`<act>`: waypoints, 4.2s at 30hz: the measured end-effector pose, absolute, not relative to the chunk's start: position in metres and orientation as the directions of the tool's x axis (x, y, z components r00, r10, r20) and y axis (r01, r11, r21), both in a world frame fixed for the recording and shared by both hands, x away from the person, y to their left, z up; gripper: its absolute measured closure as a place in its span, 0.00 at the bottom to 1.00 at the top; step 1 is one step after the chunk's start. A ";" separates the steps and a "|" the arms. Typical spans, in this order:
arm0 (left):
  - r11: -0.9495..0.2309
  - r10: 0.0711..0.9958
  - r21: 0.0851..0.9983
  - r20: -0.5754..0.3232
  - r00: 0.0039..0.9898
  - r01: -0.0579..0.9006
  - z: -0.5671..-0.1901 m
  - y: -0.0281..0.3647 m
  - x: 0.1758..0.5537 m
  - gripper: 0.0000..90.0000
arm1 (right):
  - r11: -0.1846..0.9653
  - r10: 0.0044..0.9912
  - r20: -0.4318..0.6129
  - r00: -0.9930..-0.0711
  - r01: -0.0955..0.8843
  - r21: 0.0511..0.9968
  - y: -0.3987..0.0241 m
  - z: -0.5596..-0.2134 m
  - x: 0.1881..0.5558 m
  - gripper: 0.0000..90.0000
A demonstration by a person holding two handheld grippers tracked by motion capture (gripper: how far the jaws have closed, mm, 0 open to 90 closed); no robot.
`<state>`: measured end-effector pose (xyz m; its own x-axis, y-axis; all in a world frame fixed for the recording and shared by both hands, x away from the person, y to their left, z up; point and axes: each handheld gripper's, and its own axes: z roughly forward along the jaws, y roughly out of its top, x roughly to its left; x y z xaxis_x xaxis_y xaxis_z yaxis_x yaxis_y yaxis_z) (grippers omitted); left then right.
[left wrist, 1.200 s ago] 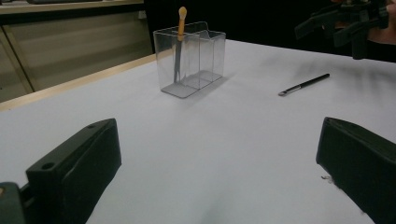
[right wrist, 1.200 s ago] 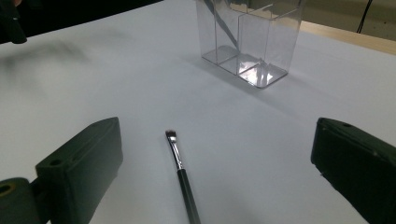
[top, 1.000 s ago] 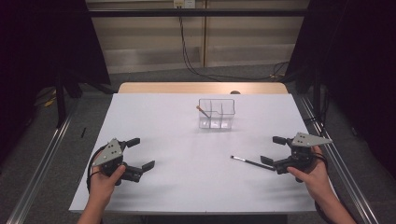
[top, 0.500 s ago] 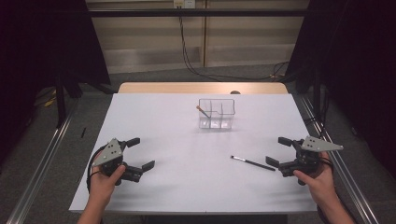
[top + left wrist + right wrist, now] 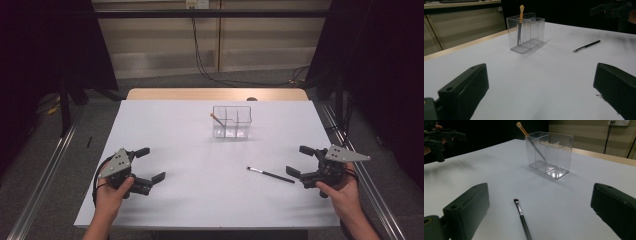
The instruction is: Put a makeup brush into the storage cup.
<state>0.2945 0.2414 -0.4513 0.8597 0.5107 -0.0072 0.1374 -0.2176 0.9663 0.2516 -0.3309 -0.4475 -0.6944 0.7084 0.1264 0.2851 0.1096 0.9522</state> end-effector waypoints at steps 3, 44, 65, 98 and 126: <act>-0.219 0.511 0.966 -0.006 0.860 0.137 -0.451 0.241 0.295 0.00 | 0.112 0.707 0.128 -0.696 0.288 0.951 -0.329 -0.447 0.253 0.02; -0.219 0.509 0.966 -0.009 0.861 0.140 -0.452 0.242 0.295 0.00 | 0.180 0.659 0.102 -0.746 0.288 0.941 -0.282 -0.446 0.292 0.02; -0.219 0.507 0.966 -0.010 0.862 0.140 -0.453 0.241 0.295 0.00 | 0.380 0.626 0.093 -0.775 0.407 0.830 -0.272 -0.449 0.304 0.04; -0.225 0.499 0.963 -0.014 0.866 0.146 -0.454 0.240 0.297 0.00 | 0.733 0.564 0.057 -0.824 0.531 0.425 -0.249 -0.447 0.328 0.22; -0.221 0.496 0.964 -0.021 0.868 0.150 -0.454 0.240 0.297 0.00 | 0.817 0.506 0.046 -0.862 0.495 0.294 -0.234 -0.449 0.327 0.72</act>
